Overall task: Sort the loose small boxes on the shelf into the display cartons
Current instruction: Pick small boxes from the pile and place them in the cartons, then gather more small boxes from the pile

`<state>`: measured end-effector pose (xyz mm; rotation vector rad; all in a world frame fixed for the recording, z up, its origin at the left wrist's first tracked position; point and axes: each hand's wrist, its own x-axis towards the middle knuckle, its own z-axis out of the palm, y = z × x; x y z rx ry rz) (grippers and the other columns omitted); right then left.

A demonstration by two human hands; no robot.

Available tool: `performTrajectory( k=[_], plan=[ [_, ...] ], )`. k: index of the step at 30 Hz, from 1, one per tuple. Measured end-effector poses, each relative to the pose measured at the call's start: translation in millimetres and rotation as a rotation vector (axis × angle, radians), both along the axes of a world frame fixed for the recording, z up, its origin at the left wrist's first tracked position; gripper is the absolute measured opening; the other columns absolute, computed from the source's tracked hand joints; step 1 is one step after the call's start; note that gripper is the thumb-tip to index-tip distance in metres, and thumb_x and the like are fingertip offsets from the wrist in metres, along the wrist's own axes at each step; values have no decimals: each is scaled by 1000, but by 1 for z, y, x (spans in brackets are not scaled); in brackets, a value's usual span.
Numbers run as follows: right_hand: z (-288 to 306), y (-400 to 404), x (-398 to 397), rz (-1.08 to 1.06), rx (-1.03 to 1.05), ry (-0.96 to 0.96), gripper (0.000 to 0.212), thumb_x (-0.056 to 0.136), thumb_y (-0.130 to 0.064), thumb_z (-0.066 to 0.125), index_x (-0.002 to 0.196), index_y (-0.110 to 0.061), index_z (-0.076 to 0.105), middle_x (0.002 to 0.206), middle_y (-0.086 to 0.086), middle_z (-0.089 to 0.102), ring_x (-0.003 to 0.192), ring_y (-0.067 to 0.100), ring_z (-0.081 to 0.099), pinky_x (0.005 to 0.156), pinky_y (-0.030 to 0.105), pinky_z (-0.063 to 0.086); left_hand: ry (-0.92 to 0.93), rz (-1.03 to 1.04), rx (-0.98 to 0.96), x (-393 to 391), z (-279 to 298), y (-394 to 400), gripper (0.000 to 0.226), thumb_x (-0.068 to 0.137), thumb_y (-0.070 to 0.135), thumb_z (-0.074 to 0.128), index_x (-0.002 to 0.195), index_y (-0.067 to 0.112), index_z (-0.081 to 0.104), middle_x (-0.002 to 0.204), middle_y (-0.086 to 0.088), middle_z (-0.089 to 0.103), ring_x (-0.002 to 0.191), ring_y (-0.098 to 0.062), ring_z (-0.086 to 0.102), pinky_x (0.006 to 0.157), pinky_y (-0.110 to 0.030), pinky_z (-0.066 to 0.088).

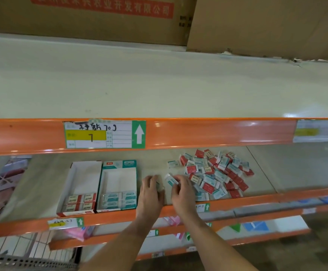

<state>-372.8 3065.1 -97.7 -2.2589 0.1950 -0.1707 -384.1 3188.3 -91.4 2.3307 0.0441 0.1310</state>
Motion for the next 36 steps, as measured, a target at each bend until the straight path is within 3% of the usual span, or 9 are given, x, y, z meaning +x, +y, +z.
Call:
performTrajectory(
  k=[2,5,10,17,27,29,32,36],
  plan=[
    [0,-1,1,4,24,49,36,89,-13,68,121,-25,57,114,-12,56,90,1,60,83,21,56,5,-14,6,0,-1,1,51,91,12,60,138,15,43,140,1,41,127,-16,44,105,-27,40],
    [2,-1,3,8,-8,72,40,86,-14,72,123,-22,59,117,-10,54,86,3,59,78,14,51,35,-44,27,0,-4,3,58,92,13,58,146,19,35,150,3,37,135,-17,36,112,-33,36],
    [4,-3,3,9,-45,74,31,89,-7,66,118,-18,63,118,-8,54,106,7,55,78,0,33,81,-54,53,1,-9,6,68,94,18,58,152,22,23,162,0,14,145,-23,24,115,-40,34],
    [6,-8,3,33,27,91,49,86,3,65,131,-17,56,129,-10,52,114,3,53,79,-5,36,68,-20,-39,4,-11,4,76,84,21,74,146,17,31,140,0,37,124,-17,46,102,-30,44],
    [5,-9,3,88,-26,115,41,91,-7,65,129,-22,59,126,-10,50,112,7,56,76,-1,39,107,40,-136,3,-10,6,60,86,26,72,137,22,42,131,4,40,115,-13,49,99,-31,49],
    [4,-9,4,83,-26,116,40,92,-7,64,128,-22,60,125,-10,49,114,6,54,79,1,39,76,42,-146,2,-9,6,46,90,34,66,131,25,46,124,9,45,108,-7,52,91,-24,51],
    [5,-9,4,74,-9,106,38,91,-6,63,126,-22,61,122,-12,49,112,7,56,81,3,41,1,46,-171,-4,2,5,18,100,41,45,117,32,48,100,17,53,90,-4,57,67,-11,47],
    [6,-9,4,72,0,107,38,91,-6,64,126,-22,61,119,-13,49,108,7,58,84,7,45,-12,58,-151,-8,7,7,24,103,32,33,124,28,45,89,11,60,75,-2,60,56,-18,51]
  ],
)
